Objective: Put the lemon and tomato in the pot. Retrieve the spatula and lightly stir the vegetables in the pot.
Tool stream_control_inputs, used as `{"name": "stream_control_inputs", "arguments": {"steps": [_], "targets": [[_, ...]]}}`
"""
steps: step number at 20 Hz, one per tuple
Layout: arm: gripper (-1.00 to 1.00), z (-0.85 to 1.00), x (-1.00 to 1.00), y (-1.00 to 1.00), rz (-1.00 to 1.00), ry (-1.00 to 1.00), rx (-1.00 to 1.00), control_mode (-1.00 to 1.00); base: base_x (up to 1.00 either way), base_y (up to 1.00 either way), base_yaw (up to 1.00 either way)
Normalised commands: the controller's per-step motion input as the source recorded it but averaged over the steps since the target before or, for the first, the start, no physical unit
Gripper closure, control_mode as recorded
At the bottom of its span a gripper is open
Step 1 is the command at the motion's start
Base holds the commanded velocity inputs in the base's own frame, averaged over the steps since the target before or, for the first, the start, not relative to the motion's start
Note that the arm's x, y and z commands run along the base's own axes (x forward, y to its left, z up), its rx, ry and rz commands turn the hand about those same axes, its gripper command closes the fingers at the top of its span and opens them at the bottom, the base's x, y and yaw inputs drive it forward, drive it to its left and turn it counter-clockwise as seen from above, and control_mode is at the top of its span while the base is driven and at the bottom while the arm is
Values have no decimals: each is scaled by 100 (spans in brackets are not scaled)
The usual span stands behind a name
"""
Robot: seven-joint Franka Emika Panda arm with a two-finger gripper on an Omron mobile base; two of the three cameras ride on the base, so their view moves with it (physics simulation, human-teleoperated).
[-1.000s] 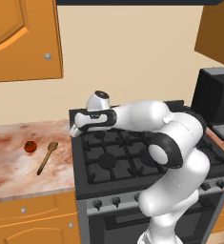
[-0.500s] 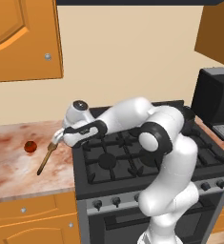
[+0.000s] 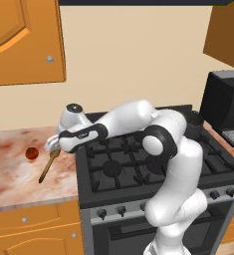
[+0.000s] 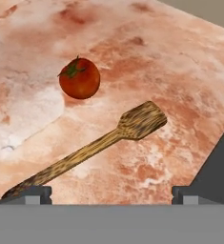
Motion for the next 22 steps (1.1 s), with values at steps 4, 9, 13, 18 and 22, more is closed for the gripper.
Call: {"name": "stream_control_inputs", "arguments": {"steps": [4, 9, 13, 18, 22], "targets": [[-100, 0, -1, 14, 3, 13, 2, -100, 0, 0, 0], [-100, -20, 8, 42, 0, 0, -2, -100, 0, 0, 0], [-100, 0, 6, 75, -1, 1, -1, -100, 0, 0, 0], [-100, 8, 2, 72, -2, 1, -3, -100, 0, 0, 0], [-100, -4, 11, 31, 0, 1, -6, -100, 0, 0, 0]]}}
